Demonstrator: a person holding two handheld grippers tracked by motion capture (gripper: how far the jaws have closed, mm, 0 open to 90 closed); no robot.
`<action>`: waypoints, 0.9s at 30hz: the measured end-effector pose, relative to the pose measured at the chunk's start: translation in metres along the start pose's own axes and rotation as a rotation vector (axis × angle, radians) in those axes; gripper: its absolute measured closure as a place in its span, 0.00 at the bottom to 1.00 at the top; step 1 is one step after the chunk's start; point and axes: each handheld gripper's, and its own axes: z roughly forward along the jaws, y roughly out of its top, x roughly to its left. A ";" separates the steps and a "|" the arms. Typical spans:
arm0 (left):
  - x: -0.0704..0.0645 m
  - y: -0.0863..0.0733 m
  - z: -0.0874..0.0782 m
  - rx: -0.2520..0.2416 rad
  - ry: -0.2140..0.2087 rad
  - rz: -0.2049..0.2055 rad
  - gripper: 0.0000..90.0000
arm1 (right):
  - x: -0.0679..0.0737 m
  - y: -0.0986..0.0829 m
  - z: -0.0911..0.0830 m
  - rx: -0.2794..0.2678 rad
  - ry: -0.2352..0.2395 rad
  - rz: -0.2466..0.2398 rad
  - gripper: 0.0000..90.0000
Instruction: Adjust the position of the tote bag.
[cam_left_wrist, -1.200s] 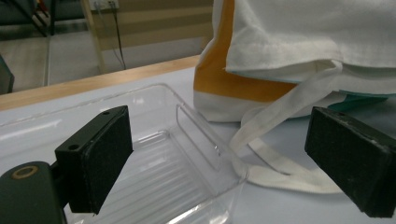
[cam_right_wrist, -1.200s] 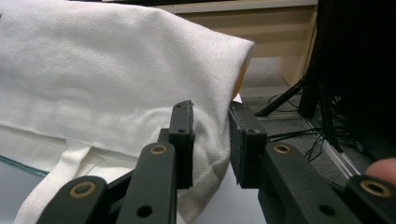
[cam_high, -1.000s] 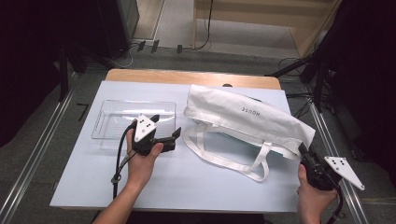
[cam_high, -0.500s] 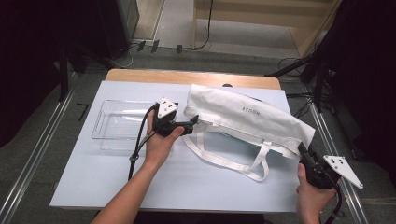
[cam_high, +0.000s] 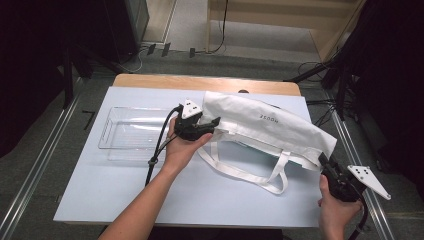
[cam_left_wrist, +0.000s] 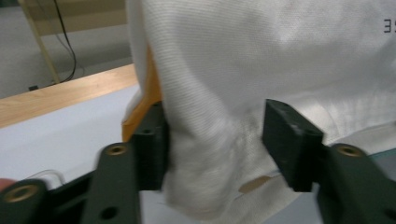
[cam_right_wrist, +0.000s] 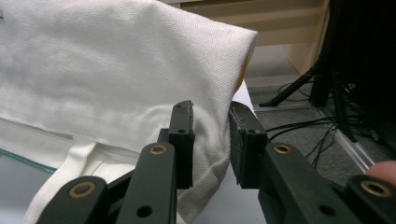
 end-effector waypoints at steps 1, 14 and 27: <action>0.000 0.000 -0.001 -0.002 0.000 -0.002 0.67 | -0.001 0.000 0.000 -0.004 0.006 -0.003 0.83; -0.014 0.010 -0.037 -0.093 -0.097 0.087 0.94 | -0.001 0.024 -0.005 -0.075 0.001 -0.055 0.85; -0.018 -0.002 -0.053 -0.085 -0.118 0.070 0.93 | 0.006 0.039 0.001 -0.072 -0.019 -0.049 0.93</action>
